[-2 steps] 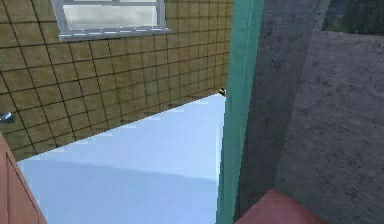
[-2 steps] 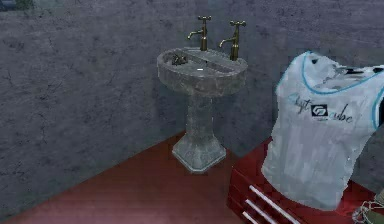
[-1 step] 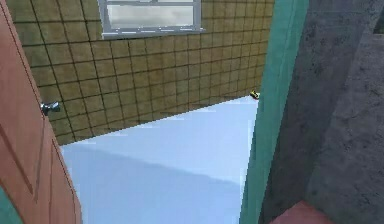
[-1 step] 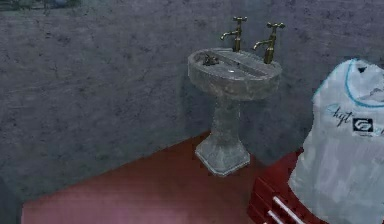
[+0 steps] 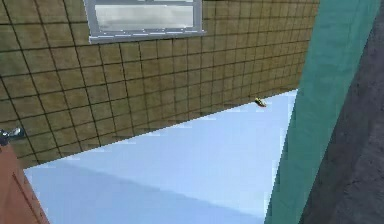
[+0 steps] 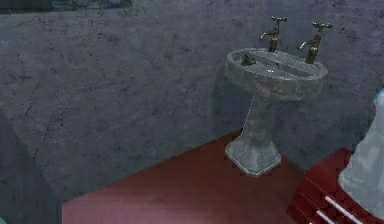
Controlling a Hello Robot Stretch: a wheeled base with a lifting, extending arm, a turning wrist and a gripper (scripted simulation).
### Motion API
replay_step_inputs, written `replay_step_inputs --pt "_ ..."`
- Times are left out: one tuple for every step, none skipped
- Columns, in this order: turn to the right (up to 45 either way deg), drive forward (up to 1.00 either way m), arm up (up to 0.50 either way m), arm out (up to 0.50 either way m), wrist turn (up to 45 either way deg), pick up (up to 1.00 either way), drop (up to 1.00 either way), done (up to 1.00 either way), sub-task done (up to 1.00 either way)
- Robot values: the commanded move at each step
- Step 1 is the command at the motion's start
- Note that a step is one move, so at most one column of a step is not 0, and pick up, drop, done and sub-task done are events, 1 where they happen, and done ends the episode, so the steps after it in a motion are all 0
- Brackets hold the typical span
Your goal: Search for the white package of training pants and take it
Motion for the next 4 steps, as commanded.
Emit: replay_step_inputs --pt "0.0 0.8 0.0 0.0 0.0 0.0 0.0 0.0 0.0" --pt "45.0 0.0 0.0 0.0 0.0 0.0 0.0 0.0 0.0" --pt "9.0 0.0 0.0 0.0 0.0 0.0 0.0 0.0 0.0" --pt "0.0 1.0 0.0 0.0 0.0 0.0 0.0 0.0 0.0"
